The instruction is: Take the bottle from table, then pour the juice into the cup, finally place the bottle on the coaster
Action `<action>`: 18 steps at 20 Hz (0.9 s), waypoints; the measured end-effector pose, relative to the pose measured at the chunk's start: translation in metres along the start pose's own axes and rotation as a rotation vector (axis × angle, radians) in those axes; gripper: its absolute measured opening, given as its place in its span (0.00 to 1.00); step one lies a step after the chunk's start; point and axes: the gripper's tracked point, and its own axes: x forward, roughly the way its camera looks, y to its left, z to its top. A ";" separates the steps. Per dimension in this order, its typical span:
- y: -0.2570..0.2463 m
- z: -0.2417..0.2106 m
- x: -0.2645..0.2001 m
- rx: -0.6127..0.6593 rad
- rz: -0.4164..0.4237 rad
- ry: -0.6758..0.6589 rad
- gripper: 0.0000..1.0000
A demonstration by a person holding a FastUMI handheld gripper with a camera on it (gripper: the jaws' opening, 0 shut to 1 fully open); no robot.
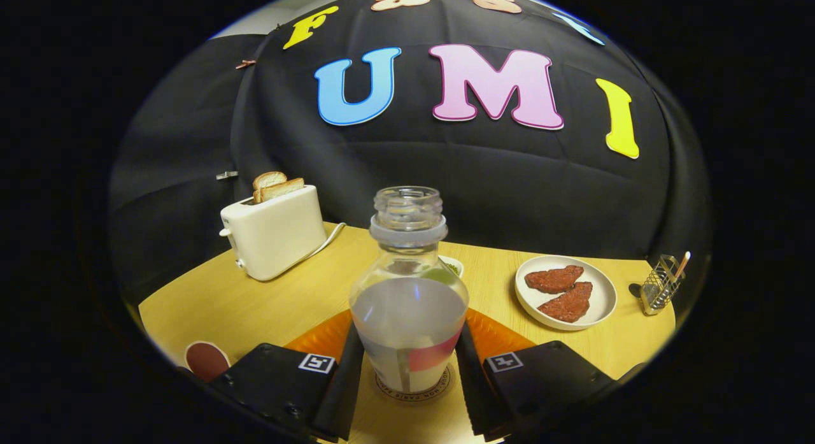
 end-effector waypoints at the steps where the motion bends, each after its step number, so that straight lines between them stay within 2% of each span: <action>1: -0.002 -0.004 0.000 -0.005 -0.007 0.001 0.71; 3: -0.003 -0.017 0.000 0.003 -0.013 0.025 0.72; 12: -0.005 -0.018 -0.003 -0.007 -0.034 0.027 0.77; 13: -0.008 -0.019 -0.009 -0.005 -0.048 0.044 0.90; 15: -0.012 -0.019 -0.008 0.003 -0.060 0.053 0.98; 18: -0.006 -0.013 -0.018 0.009 -0.041 0.055 0.98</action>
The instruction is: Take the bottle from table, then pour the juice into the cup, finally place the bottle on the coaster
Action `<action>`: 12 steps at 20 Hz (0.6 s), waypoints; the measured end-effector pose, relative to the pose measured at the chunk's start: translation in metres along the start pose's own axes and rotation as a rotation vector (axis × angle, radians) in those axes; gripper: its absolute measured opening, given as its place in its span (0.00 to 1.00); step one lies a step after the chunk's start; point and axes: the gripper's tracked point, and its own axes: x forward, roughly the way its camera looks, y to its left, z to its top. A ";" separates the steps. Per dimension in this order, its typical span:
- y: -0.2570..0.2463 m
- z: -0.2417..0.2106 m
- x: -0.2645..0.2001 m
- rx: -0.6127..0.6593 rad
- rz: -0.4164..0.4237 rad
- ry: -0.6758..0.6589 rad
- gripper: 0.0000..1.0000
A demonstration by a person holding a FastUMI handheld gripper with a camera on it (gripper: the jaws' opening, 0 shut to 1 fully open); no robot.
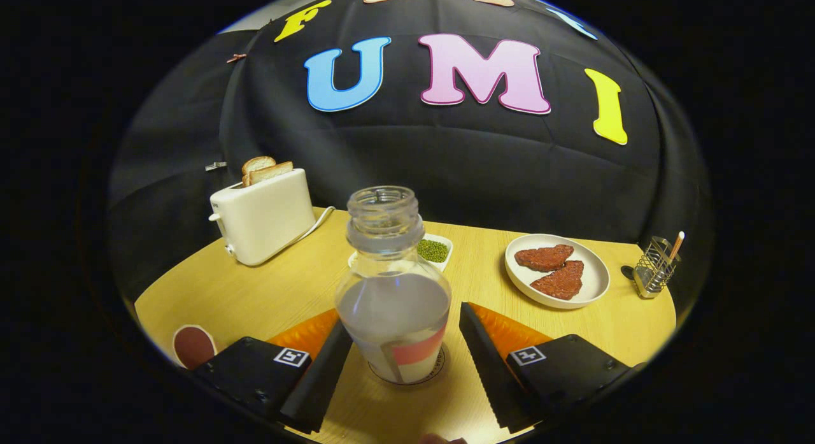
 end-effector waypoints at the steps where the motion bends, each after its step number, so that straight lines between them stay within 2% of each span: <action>1: 0.001 0.002 -0.003 -0.011 0.001 0.003 0.98; 6: 0.005 0.009 -0.035 -0.055 -0.004 0.024 0.98; 12: 0.014 0.046 -0.090 -0.010 -0.025 -0.023 0.98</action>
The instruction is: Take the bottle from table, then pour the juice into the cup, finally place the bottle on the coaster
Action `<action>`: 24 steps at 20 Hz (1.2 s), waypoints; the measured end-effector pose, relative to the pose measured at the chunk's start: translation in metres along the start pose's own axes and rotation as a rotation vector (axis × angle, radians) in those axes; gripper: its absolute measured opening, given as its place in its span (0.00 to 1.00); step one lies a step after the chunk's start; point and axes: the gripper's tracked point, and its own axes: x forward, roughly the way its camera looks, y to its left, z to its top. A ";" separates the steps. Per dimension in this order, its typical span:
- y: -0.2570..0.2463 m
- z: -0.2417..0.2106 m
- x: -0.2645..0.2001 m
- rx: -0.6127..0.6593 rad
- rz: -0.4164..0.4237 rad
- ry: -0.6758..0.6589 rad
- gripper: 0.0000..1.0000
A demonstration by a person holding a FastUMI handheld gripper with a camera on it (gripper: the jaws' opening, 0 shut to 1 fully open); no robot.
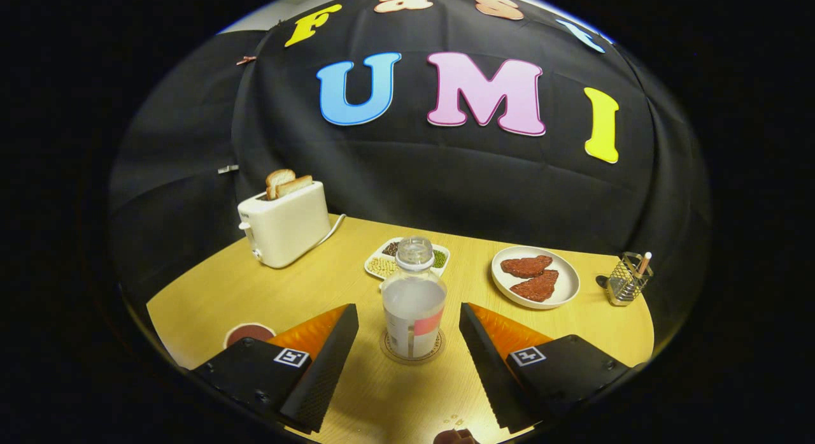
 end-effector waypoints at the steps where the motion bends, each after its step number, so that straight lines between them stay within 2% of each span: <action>1: 0.001 0.009 -0.010 0.003 -0.009 -0.015 0.98; 9: 0.000 0.104 -0.092 0.018 -0.087 -0.177 0.98; 11: -0.008 0.121 -0.114 0.016 -0.130 -0.208 0.98; 17: -0.037 0.122 -0.184 0.071 -0.254 -0.204 0.98; 24: -0.062 0.109 -0.235 0.175 -0.333 -0.194 0.98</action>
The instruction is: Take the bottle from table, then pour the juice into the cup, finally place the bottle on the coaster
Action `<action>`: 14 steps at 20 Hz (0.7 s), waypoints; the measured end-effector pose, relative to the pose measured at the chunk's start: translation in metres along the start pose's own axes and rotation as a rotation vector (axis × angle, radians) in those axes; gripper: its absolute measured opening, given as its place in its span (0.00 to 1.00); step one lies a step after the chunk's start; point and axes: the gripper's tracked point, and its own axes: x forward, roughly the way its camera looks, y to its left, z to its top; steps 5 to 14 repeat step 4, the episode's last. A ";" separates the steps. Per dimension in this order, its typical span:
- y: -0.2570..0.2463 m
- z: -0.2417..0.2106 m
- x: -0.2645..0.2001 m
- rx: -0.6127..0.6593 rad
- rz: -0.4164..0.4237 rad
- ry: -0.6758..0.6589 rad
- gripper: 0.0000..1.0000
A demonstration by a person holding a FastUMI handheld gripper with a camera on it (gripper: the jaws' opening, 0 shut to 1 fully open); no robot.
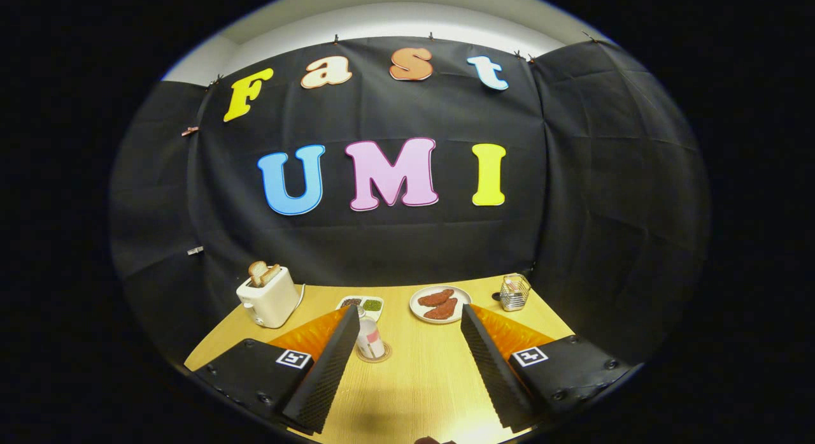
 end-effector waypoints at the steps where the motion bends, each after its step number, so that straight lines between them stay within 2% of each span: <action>1: -0.010 0.003 -0.009 0.002 -0.013 -0.007 0.99; 4: -0.019 0.015 -0.018 0.010 -0.027 -0.028 0.99; 14: -0.019 0.015 -0.018 0.010 -0.027 -0.028 0.99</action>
